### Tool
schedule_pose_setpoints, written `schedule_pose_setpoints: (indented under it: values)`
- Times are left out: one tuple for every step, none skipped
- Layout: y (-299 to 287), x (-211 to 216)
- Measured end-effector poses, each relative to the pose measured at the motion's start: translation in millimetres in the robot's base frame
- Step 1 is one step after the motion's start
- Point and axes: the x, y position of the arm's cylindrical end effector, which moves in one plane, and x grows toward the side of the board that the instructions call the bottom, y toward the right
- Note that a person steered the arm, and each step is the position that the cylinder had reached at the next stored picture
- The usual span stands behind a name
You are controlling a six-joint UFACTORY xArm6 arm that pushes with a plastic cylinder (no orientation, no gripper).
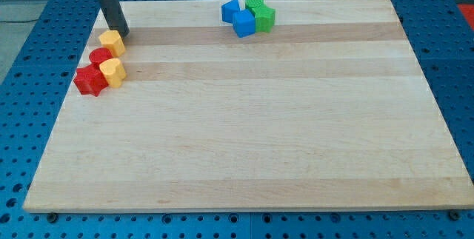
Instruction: Move the green star into the blue triangle
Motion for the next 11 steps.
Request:
schedule_pose_setpoints:
  values:
    - [-12.9,6.5]
    - [-12.9,29.6]
    - [-11.3,32.3]
    - [72.2,29.3]
    - [165.2,36.5]
    - [247.2,36.9]
    - [295.1,9.5]
    - [313.2,-23.4]
    - [277.7,-29.5]
    - [243.1,-29.5]
    - [223.1,-29.5]
